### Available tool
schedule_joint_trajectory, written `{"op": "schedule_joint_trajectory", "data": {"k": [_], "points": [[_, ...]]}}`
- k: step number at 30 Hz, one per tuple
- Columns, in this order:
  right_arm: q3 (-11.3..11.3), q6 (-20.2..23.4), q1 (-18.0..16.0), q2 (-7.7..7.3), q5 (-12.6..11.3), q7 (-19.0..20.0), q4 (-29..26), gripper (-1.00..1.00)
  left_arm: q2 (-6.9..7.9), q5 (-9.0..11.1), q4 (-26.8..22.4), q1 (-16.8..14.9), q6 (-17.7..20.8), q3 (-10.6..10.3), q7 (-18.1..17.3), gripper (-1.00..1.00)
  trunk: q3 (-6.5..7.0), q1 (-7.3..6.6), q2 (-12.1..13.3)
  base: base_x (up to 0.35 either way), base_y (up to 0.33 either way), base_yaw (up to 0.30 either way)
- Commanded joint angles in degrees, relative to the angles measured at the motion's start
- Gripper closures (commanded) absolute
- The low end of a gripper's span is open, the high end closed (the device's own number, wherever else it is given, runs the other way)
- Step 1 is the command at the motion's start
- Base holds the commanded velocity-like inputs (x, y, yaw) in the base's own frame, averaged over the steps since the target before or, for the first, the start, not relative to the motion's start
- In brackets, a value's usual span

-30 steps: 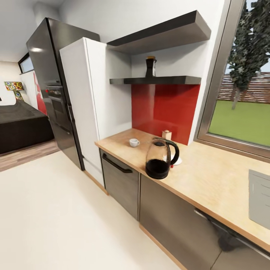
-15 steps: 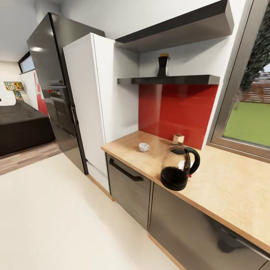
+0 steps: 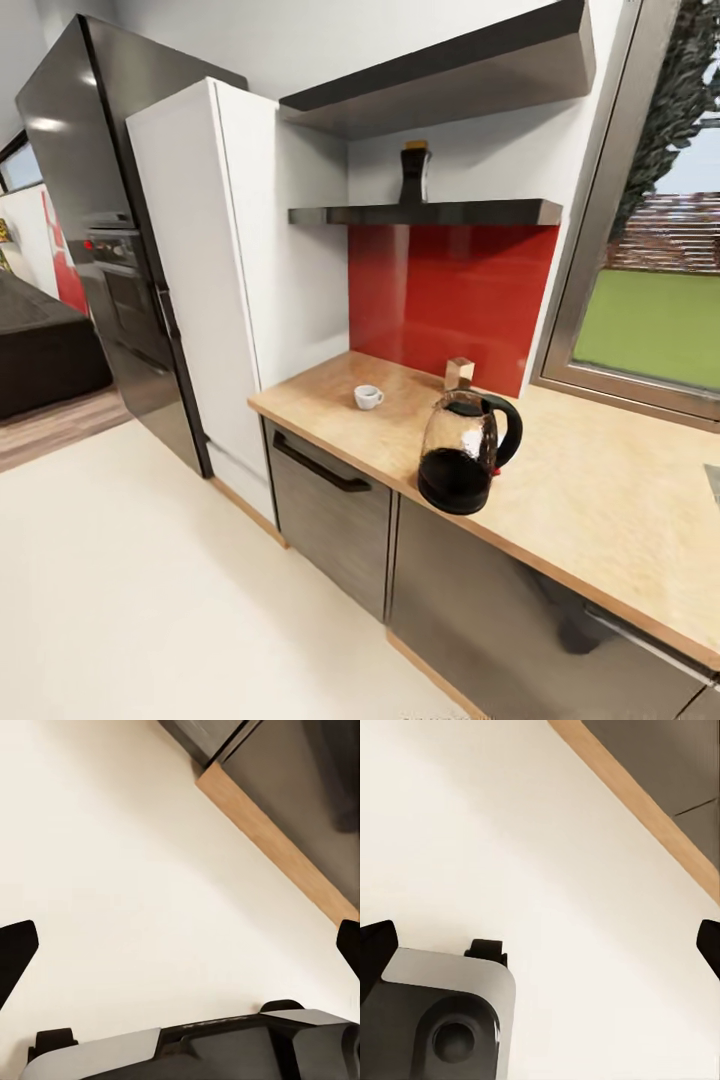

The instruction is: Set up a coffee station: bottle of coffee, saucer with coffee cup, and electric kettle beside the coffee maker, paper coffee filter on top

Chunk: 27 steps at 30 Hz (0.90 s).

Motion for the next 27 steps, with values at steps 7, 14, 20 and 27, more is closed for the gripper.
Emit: {"op": "schedule_joint_trajectory", "data": {"k": [7, 14, 20, 27], "points": [[0.0, -0.1, -0.1, -0.02, 0.5, 0.0, 0.1, -1.0, 0.03, 0.5, 0.0, 0.0, -0.3, -0.5, -0.1, -1.0, -0.07, 0.0, 0.0, 0.001, 0.006, -0.278], [0.0, -0.1, -0.1, -0.01, 0.5, -0.1, 0.1, -1.0, 0.03, 0.5, 0.0, 0.0, -0.3, -0.5, -0.1, -1.0, -0.07, 0.0, 0.0, 0.0, 0.208, -0.103], [0.0, -0.1, -0.1, -0.01, 0.5, -0.1, 0.1, -1.0, 0.03, 0.5, 0.0, 0.0, -0.3, -0.5, -0.1, -1.0, -0.07, 0.0, 0.0, 0.0, 0.123, -0.144], [0.0, -0.1, -0.1, -0.01, 0.5, -0.1, 0.1, -1.0, 0.03, 0.5, 0.0, 0.0, -0.3, -0.5, -0.1, -1.0, -0.07, 0.0, 0.0, 0.0, 0.014, -0.263]]}}
